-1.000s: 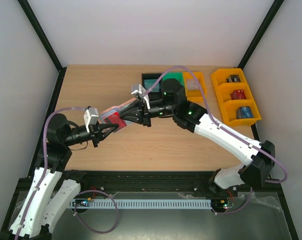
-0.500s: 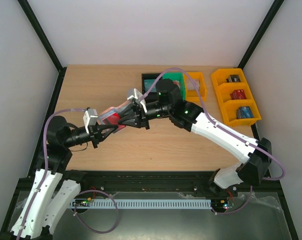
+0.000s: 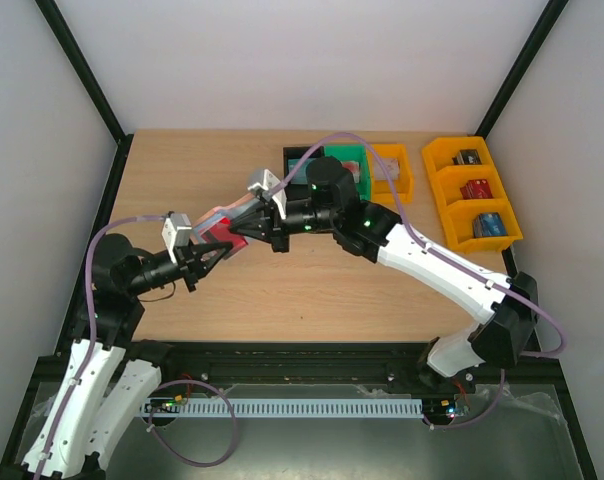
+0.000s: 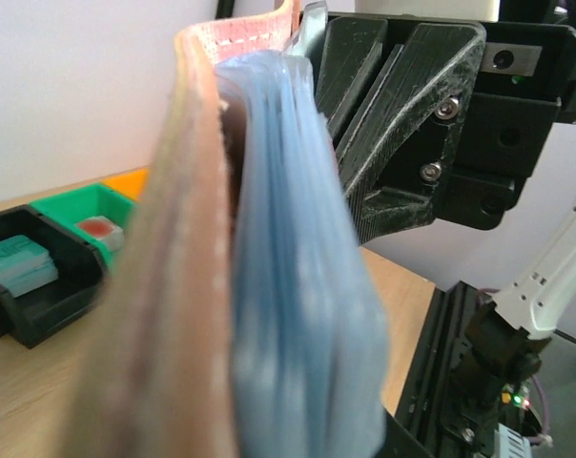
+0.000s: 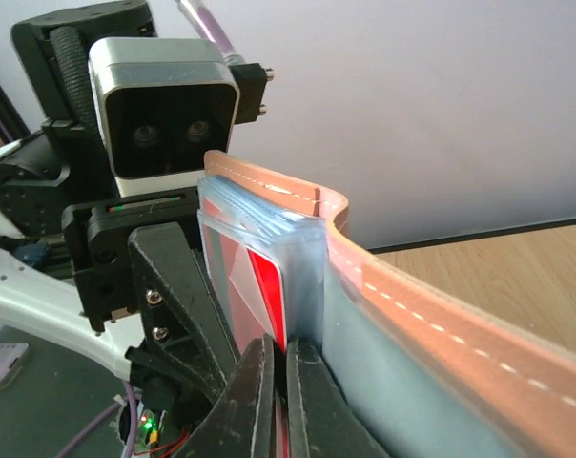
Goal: Take the credit cards out of the card holder
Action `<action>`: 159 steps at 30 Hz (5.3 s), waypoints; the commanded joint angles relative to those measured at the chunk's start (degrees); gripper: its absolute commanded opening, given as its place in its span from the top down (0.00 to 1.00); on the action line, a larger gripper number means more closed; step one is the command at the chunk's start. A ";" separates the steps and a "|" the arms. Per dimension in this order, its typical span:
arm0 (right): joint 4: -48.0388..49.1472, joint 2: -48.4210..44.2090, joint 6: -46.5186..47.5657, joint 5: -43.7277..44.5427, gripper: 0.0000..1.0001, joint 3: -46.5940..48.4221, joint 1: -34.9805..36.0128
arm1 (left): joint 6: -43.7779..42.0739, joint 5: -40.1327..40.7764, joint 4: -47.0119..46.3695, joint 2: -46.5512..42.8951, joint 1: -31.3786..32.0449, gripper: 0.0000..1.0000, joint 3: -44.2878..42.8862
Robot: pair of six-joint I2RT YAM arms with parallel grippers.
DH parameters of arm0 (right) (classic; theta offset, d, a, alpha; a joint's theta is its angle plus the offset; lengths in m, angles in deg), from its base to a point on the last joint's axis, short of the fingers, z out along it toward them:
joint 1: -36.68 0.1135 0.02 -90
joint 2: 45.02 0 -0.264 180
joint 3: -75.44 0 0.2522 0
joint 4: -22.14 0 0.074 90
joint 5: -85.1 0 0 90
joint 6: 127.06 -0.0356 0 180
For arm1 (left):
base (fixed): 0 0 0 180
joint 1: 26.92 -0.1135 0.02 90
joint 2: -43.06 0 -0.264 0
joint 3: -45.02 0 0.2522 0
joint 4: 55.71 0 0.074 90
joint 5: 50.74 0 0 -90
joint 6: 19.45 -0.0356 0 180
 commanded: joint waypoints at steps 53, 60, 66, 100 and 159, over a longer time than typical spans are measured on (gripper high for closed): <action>-13.84 -4.62 8.57 -3.65 0.77 -1.58 -4.48 | 3.38 -12.34 -9.32 -0.93 0.14 0.98 -0.18; -13.43 -5.80 8.98 -1.92 0.73 -1.32 -4.57 | 0.55 -13.80 -7.33 -0.83 0.26 0.98 -0.85; -9.19 -5.07 3.92 -1.07 0.72 -1.36 -4.41 | -1.15 -13.68 -6.68 -0.78 0.40 0.98 -0.89; -0.84 -8.20 0.08 -2.78 0.98 -3.63 -3.40 | -0.79 -10.74 -5.88 -1.52 0.98 0.84 0.62; -0.28 -4.16 -2.78 -9.67 0.68 -1.94 -6.07 | -1.08 -7.77 -6.15 -1.61 0.31 0.98 0.77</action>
